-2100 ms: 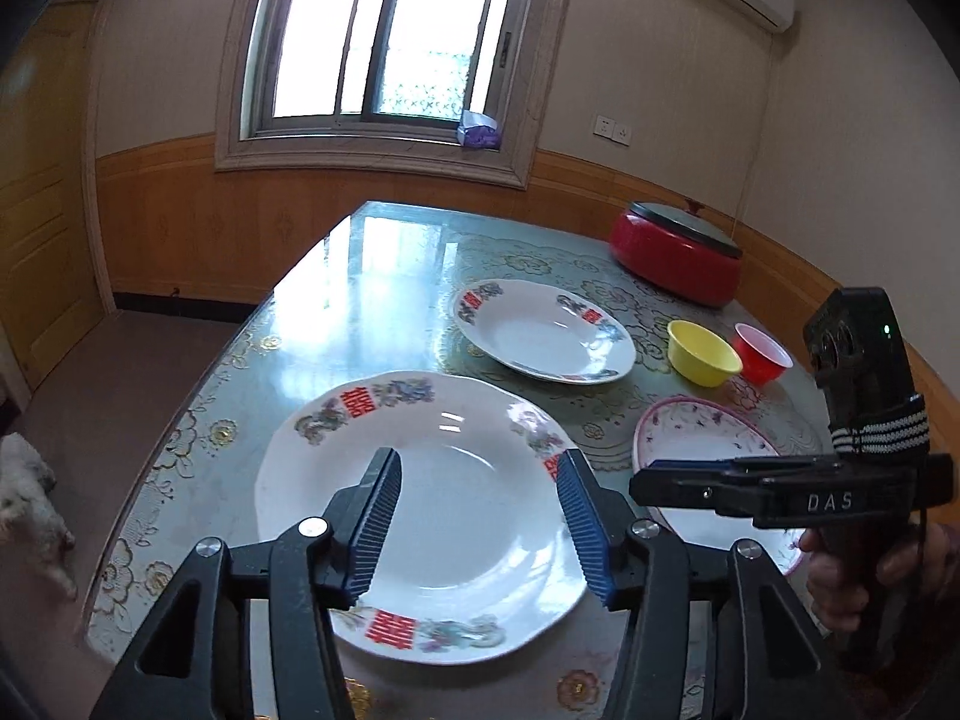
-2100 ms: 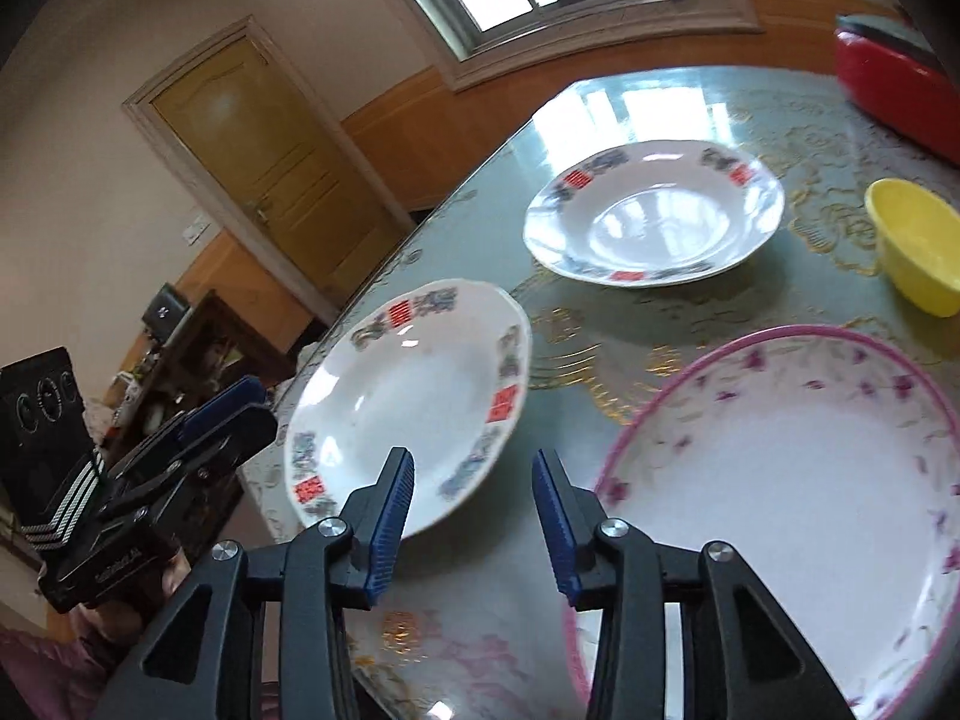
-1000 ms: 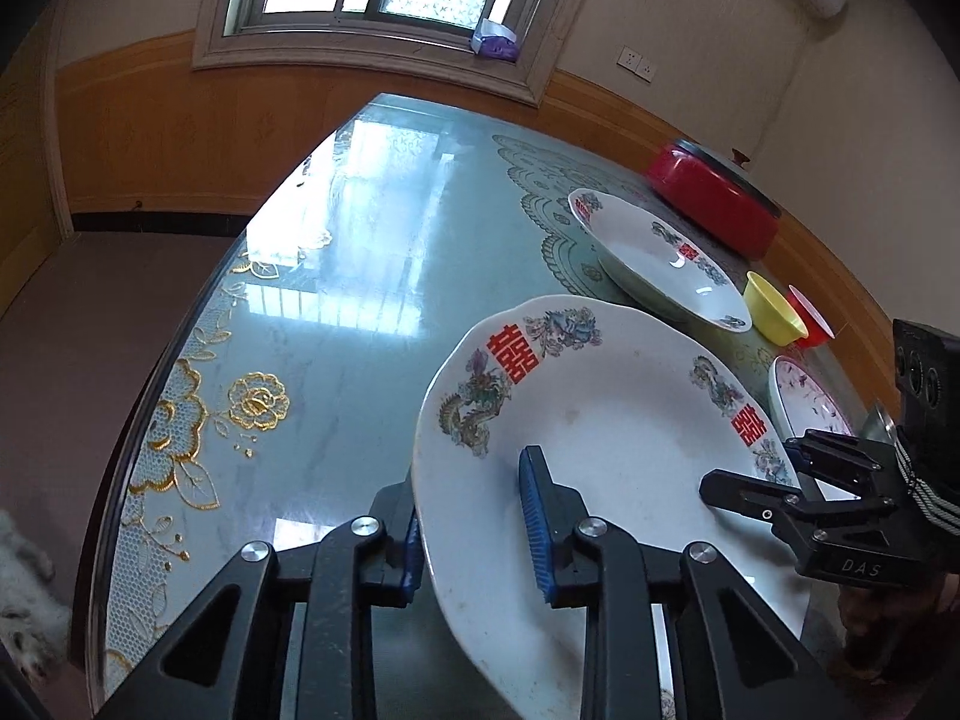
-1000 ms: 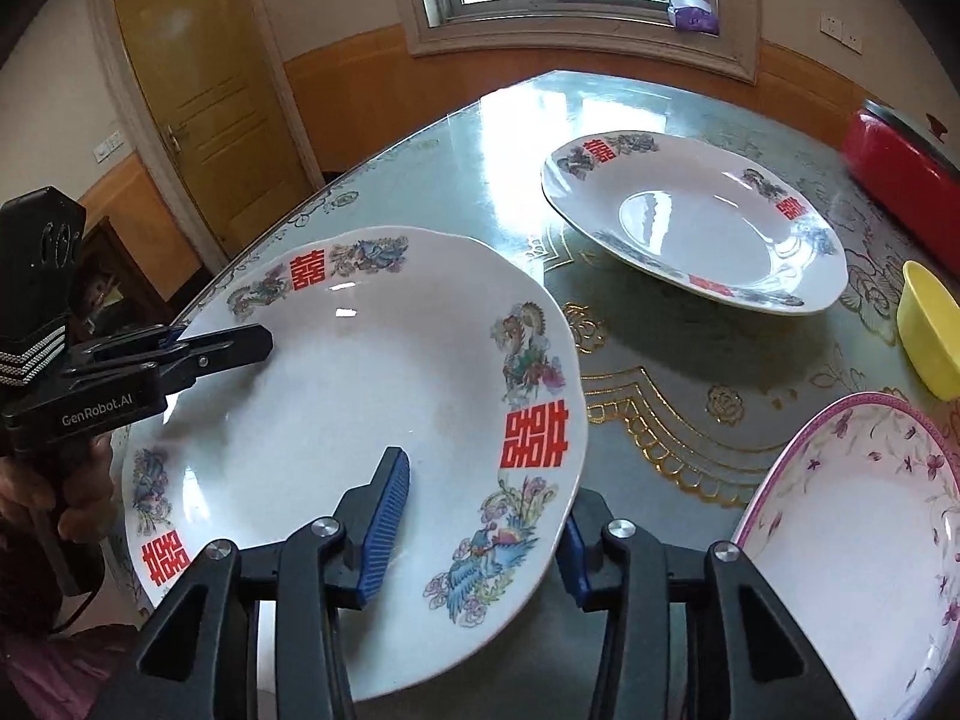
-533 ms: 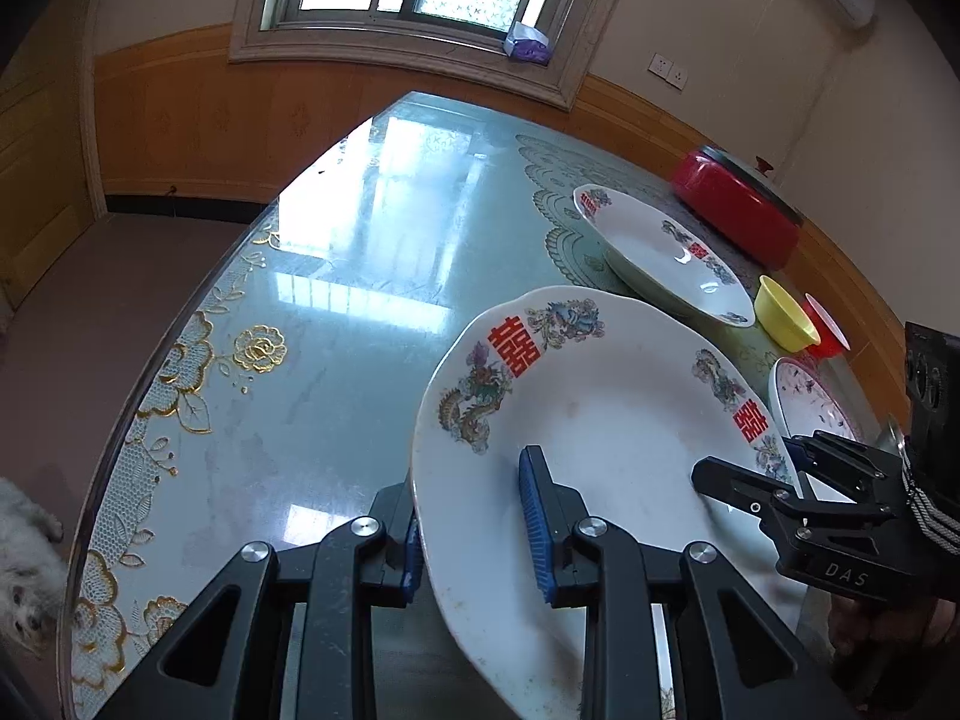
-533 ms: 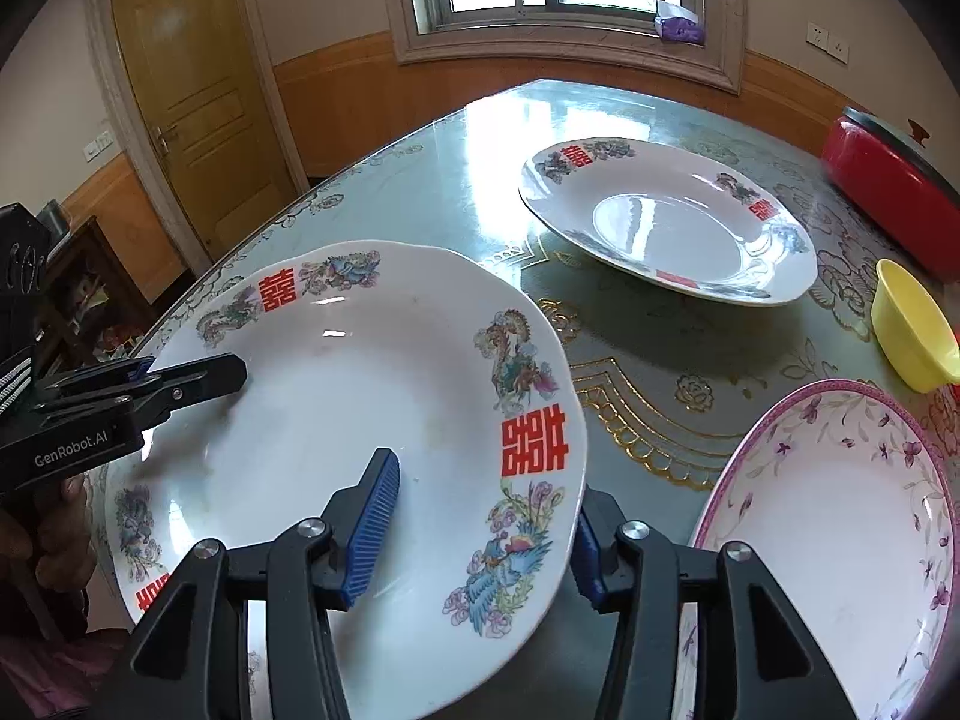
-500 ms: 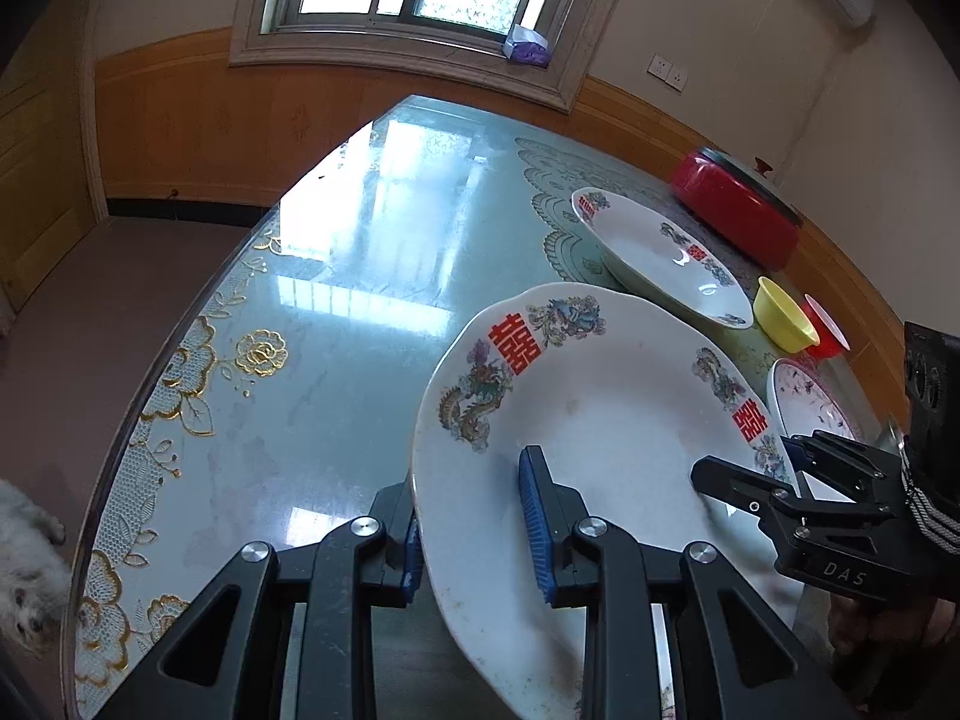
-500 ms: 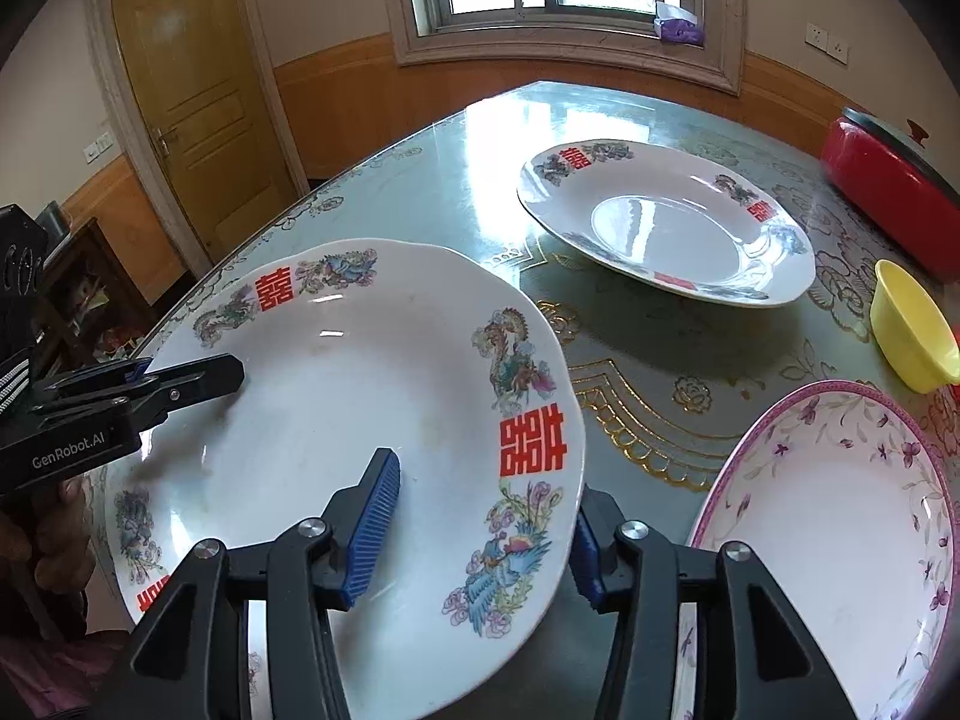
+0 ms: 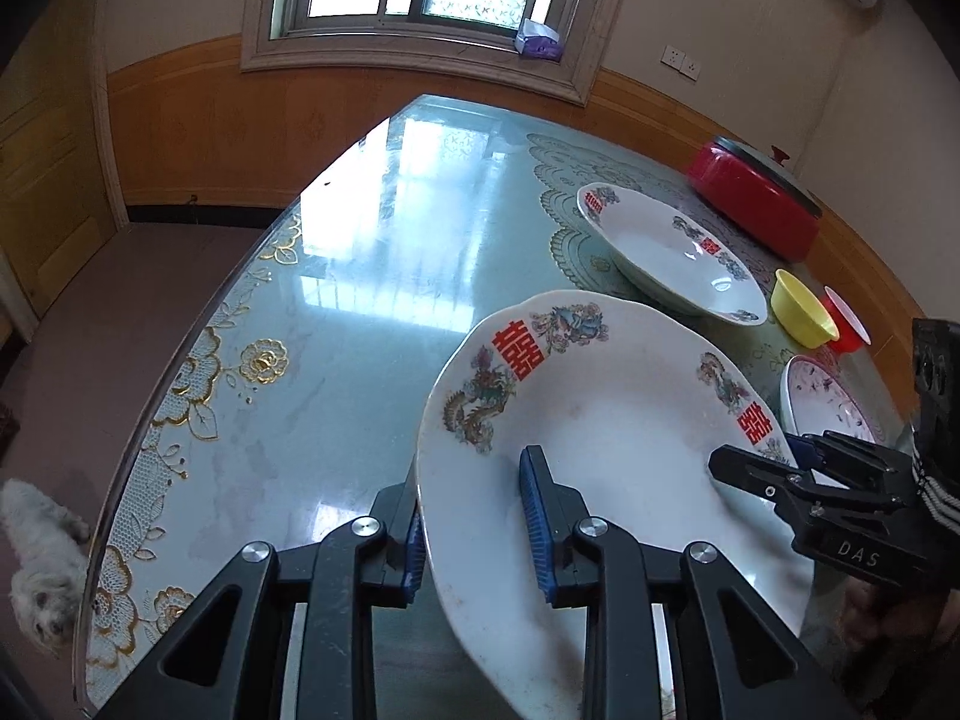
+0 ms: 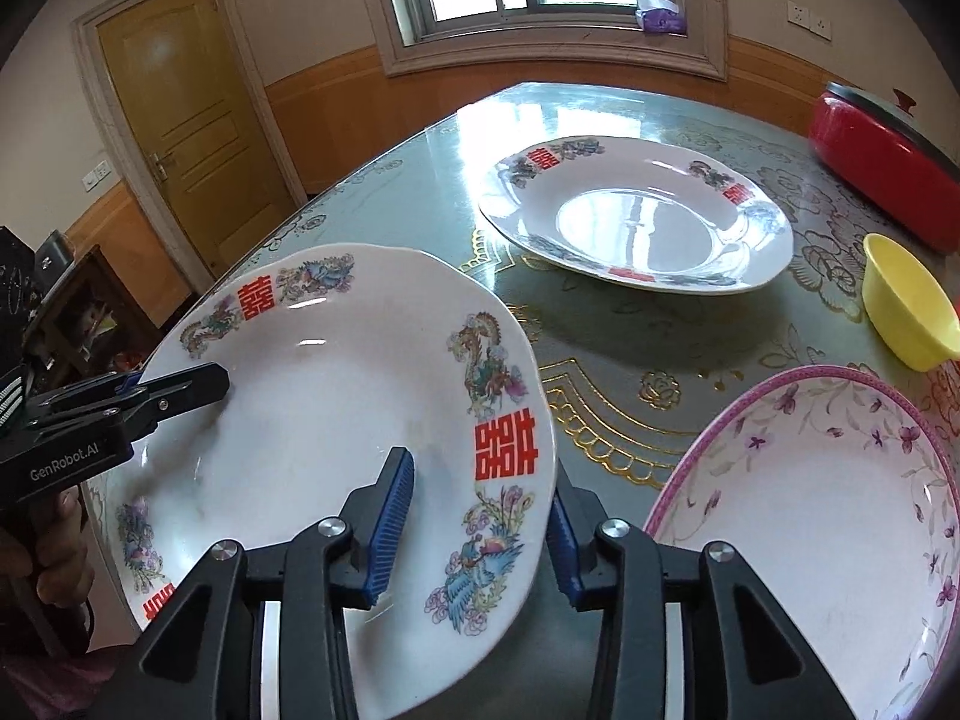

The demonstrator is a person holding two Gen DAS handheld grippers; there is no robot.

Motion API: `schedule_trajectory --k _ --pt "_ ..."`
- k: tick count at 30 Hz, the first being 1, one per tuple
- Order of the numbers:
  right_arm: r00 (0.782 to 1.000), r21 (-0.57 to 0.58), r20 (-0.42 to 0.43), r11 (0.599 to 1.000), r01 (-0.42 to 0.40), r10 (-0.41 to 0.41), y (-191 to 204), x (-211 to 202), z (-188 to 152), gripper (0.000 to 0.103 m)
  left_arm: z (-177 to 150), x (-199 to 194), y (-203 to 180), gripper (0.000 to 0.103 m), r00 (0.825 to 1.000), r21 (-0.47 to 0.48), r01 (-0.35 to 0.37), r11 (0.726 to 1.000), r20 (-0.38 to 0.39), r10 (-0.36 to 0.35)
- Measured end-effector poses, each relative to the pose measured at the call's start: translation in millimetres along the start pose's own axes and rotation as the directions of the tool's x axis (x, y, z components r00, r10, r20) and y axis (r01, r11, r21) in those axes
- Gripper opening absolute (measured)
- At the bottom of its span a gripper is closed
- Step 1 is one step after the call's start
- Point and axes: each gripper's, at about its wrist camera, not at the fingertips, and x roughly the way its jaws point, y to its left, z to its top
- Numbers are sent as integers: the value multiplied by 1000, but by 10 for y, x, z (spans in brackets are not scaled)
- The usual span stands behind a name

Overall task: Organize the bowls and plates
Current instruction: 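Lift the large double-happiness plate and carry it over the floral plate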

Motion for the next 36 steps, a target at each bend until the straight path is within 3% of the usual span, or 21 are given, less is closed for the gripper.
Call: schedule_trajectory --k 9,16,19,36 --pt "999 -114 -44 993 -35 30 127 15 -78 43 -130 -39 31 30 999 28 -24 999 36 23" --pt "1000 -20 -5 1000 -23 23 32 -54 -73 30 -132 -58 94 27 1000 -41 12 999 13 -11" --pt "1000 5 8 1000 -15 15 21 -104 -42 29 -82 -72 100 27 999 -72 39 997 3 -39" --pt "995 182 95 983 13 -30 -311 -552 -65 27 247 -132 -354 27 997 35 75 997 22 -75"
